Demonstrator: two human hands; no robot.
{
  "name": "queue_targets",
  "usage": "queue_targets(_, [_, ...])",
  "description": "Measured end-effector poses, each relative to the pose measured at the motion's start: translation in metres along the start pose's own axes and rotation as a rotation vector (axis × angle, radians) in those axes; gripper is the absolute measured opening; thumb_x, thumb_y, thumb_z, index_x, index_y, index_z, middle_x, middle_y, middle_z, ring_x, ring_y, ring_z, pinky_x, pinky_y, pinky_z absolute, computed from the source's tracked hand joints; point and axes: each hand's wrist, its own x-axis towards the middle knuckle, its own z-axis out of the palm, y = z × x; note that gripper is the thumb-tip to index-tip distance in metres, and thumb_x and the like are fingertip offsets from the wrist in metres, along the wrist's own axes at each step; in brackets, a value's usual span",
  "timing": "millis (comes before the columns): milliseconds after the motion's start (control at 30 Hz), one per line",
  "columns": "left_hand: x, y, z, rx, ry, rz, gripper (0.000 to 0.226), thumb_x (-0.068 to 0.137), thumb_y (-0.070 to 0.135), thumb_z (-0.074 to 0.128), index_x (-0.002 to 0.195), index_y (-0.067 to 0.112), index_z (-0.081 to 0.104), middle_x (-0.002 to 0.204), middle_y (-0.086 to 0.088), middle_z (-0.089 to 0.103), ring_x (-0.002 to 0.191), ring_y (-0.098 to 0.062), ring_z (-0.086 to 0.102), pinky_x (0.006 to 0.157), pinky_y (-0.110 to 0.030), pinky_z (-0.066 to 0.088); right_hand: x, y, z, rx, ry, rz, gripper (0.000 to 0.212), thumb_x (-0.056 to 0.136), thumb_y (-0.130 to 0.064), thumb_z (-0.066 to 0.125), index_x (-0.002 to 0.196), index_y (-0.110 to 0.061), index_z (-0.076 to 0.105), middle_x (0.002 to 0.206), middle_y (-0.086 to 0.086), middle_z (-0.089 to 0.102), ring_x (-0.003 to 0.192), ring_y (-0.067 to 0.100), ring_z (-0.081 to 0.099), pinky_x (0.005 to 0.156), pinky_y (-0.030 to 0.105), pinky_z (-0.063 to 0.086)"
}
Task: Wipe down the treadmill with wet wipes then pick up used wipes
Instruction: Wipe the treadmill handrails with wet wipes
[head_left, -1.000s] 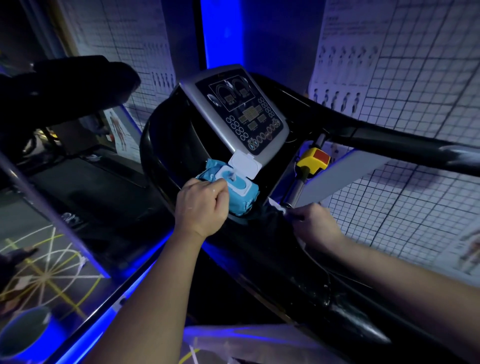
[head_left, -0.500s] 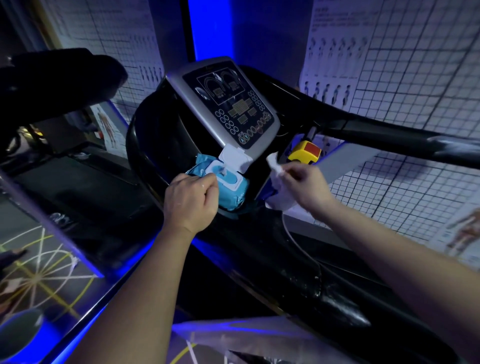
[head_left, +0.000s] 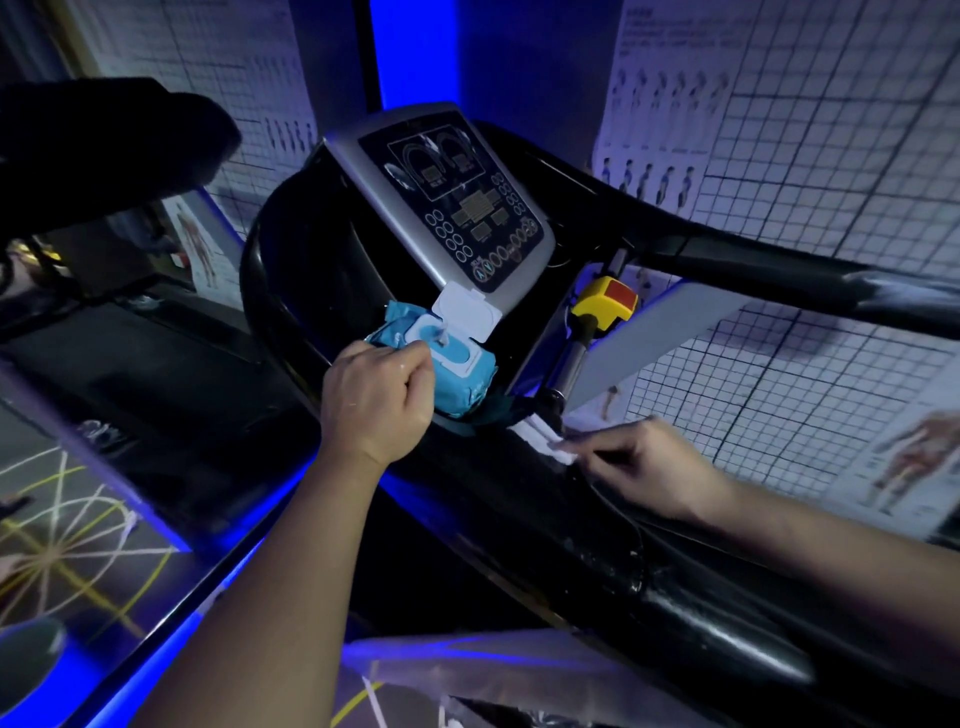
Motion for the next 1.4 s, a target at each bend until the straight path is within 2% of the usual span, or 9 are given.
queue_targets(167, [0.000,0.000,0.000,0.013,0.005,0.001,0.035,0.087,0.029,0.035,0.072,0.016,0.064,0.059,0.002,0.065,0.065,-0.031,0.055,0.070,-0.039,0.046,0.015,0.006,-0.039,0.285,-0.280,0.078,0.018,0.090,-0.001,0.072,0.102,-0.011,0.080,0.092,-0.003,0.079,0.086,0.009,0.072,0.084,0.023,0.055])
queue_targets(267, [0.000,0.000,0.000,0.019,-0.016,-0.017,0.037,0.087,0.030,0.034,0.073,0.016,0.064,0.060,0.002,0.065,0.067,-0.031,0.056,0.070,-0.040,0.047,0.029,0.013,-0.046,0.601,-0.206,0.256,0.016,0.093,0.001,0.064,0.104,-0.003,0.076,0.101,0.017,0.076,0.091,0.031,0.069,0.086,0.038,0.057])
queue_targets(367, [-0.001,0.002,-0.002,0.015,-0.019,-0.014,0.039,0.088,0.031,0.032,0.073,0.015,0.065,0.061,0.002,0.066,0.067,-0.031,0.056,0.073,-0.040,0.047,0.038,0.010,-0.036,0.837,0.052,0.360,0.024,0.097,0.005,0.056,0.102,-0.007,0.075,0.090,0.010,0.075,0.081,0.020,0.068,0.075,0.025,0.059])
queue_targets(467, [-0.001,0.003,-0.003,0.008,-0.011,-0.005,0.040,0.088,0.030,0.032,0.074,0.014,0.065,0.062,0.001,0.067,0.067,-0.031,0.056,0.074,-0.038,0.045,0.028,0.006,-0.009,0.605,0.009,0.250,0.024,0.099,0.000,0.059,0.115,-0.007,0.074,0.095,0.006,0.078,0.078,0.012,0.069,0.074,0.024,0.057])
queue_targets(633, [-0.001,0.002,-0.002,0.001,-0.008,-0.011,0.037,0.086,0.030,0.033,0.074,0.015,0.065,0.063,0.001,0.068,0.069,-0.032,0.056,0.073,-0.040,0.047,-0.010,-0.006,0.007,0.368,-0.073,0.141,0.032,0.099,-0.003,0.061,0.120,-0.023,0.075,0.121,-0.018,0.070,0.114,-0.009,0.062,0.102,0.012,0.044])
queue_targets(900, [-0.001,-0.002,0.001,-0.014,-0.012,-0.022,0.033,0.085,0.029,0.035,0.074,0.019,0.064,0.063,0.004,0.067,0.069,-0.030,0.056,0.074,-0.043,0.049,-0.018,-0.026,0.008,0.373,-0.158,-0.036,0.036,0.099,0.000,0.058,0.126,-0.020,0.072,0.136,-0.008,0.063,0.132,0.005,0.053,0.114,0.020,0.035])
queue_targets(1067, [0.000,-0.001,0.001,-0.013,-0.016,-0.020,0.033,0.085,0.028,0.034,0.074,0.018,0.064,0.063,0.003,0.067,0.068,-0.031,0.056,0.072,-0.042,0.049,0.027,-0.007,0.011,0.002,-0.164,-0.024,0.052,0.101,-0.020,0.049,0.144,-0.049,0.047,0.152,-0.018,0.043,0.137,0.010,0.048,0.118,0.035,0.037])
queue_targets(1300, [-0.001,0.002,0.000,-0.034,0.014,-0.003,0.036,0.084,0.028,0.033,0.073,0.017,0.066,0.062,0.001,0.067,0.066,-0.031,0.055,0.073,-0.038,0.046,0.062,-0.018,0.019,-0.059,-0.145,0.158,0.048,0.102,-0.007,0.043,0.142,-0.029,0.058,0.152,-0.014,0.047,0.141,0.009,0.042,0.099,-0.003,0.006])
queue_targets(1400, [-0.001,0.002,0.000,-0.043,0.041,0.009,0.038,0.084,0.028,0.033,0.072,0.015,0.067,0.065,-0.002,0.069,0.065,-0.033,0.056,0.071,-0.036,0.041,0.043,-0.029,0.020,0.015,-0.109,0.151,0.047,0.101,-0.005,0.049,0.134,-0.035,0.064,0.143,-0.013,0.057,0.137,0.002,0.046,0.117,0.011,0.023])
